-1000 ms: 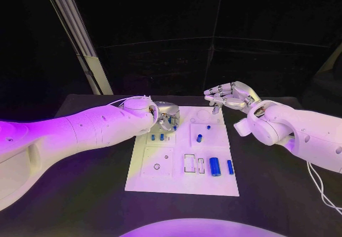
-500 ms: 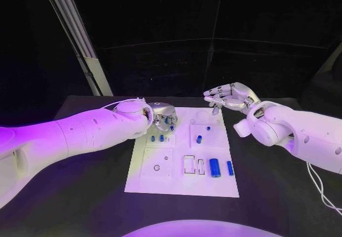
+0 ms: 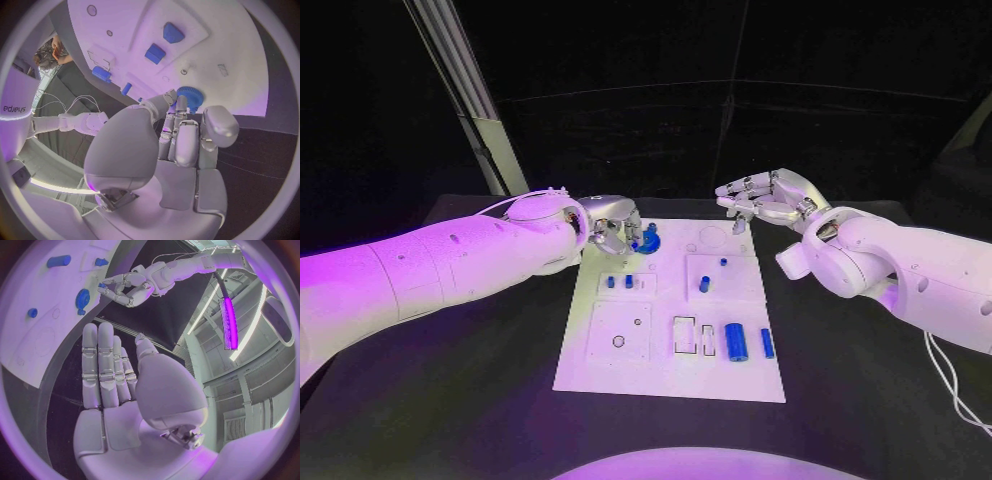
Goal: Assemble the parts on the task board
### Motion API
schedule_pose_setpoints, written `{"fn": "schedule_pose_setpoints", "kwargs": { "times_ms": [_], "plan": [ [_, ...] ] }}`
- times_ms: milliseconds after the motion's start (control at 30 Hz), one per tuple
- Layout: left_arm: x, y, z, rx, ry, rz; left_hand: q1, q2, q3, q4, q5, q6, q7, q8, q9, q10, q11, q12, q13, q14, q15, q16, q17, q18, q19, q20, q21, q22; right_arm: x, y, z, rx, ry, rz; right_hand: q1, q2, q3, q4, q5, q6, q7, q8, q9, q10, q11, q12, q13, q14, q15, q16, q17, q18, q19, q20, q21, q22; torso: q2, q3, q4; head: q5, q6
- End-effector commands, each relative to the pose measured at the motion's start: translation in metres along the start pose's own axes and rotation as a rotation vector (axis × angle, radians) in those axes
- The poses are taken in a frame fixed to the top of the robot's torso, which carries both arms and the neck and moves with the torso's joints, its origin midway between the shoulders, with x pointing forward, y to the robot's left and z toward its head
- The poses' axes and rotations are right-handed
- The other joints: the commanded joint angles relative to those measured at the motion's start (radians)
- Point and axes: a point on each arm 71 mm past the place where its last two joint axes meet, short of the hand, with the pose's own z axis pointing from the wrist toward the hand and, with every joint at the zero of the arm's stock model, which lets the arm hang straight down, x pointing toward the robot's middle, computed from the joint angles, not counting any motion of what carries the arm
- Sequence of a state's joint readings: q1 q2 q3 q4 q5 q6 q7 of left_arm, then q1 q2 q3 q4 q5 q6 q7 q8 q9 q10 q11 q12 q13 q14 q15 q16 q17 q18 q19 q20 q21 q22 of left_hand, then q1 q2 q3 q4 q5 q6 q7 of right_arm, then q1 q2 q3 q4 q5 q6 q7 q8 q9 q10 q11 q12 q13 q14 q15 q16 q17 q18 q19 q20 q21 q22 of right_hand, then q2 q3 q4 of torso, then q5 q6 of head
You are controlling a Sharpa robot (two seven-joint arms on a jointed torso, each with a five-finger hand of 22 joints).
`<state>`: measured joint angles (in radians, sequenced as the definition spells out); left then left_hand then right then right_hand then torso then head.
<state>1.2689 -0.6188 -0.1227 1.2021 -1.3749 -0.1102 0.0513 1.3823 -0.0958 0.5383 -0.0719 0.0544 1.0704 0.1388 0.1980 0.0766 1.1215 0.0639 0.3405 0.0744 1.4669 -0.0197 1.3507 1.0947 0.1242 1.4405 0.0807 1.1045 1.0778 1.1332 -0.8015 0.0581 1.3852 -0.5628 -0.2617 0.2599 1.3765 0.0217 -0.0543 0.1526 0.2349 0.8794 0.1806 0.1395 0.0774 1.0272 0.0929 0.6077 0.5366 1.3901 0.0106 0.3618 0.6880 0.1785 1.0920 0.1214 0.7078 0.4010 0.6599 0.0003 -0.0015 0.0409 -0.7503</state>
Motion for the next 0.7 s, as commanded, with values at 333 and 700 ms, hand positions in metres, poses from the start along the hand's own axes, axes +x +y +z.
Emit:
{"fn": "schedule_pose_setpoints", "kwargs": {
  "times_ms": [333,700],
  "plan": [
    [0.008,0.012,-0.004,-0.049,0.092,-0.033,-0.026,-0.006,-0.006,0.007,0.000,0.009,-0.003,-0.012,0.000,0.011,0.000,-0.014,-0.002,0.019,-0.002,-0.003,-0.010,-0.015,-0.003,-0.004,0.002,0.001,0.002,0.000,0.000,-0.008,0.010,0.001,-0.002,0.009,-0.005,-0.001,0.007,-0.006,-0.002,0.004,0.000,-0.006,0.000,0.005,-0.001,0.004,0.005,-0.004,0.001,0.005,0.010,-0.001,-0.006,-0.001,0.001,0.0001,-0.0045,0.007,-0.005],
    [0.014,0.017,-0.003,-0.065,0.133,-0.031,-0.029,-0.006,-0.008,0.008,0.000,0.009,-0.003,-0.014,-0.001,0.011,0.000,-0.017,-0.002,0.018,-0.002,-0.005,-0.013,-0.015,-0.004,-0.004,-0.001,-0.002,0.002,0.000,0.000,-0.008,0.011,0.001,-0.002,0.009,-0.005,-0.001,0.007,-0.006,-0.002,0.004,0.000,-0.006,0.000,0.005,-0.001,0.004,0.005,-0.004,0.001,0.005,0.010,-0.001,-0.006,-0.001,0.001,0.0010,-0.0030,0.008,-0.006]
  ]
}}
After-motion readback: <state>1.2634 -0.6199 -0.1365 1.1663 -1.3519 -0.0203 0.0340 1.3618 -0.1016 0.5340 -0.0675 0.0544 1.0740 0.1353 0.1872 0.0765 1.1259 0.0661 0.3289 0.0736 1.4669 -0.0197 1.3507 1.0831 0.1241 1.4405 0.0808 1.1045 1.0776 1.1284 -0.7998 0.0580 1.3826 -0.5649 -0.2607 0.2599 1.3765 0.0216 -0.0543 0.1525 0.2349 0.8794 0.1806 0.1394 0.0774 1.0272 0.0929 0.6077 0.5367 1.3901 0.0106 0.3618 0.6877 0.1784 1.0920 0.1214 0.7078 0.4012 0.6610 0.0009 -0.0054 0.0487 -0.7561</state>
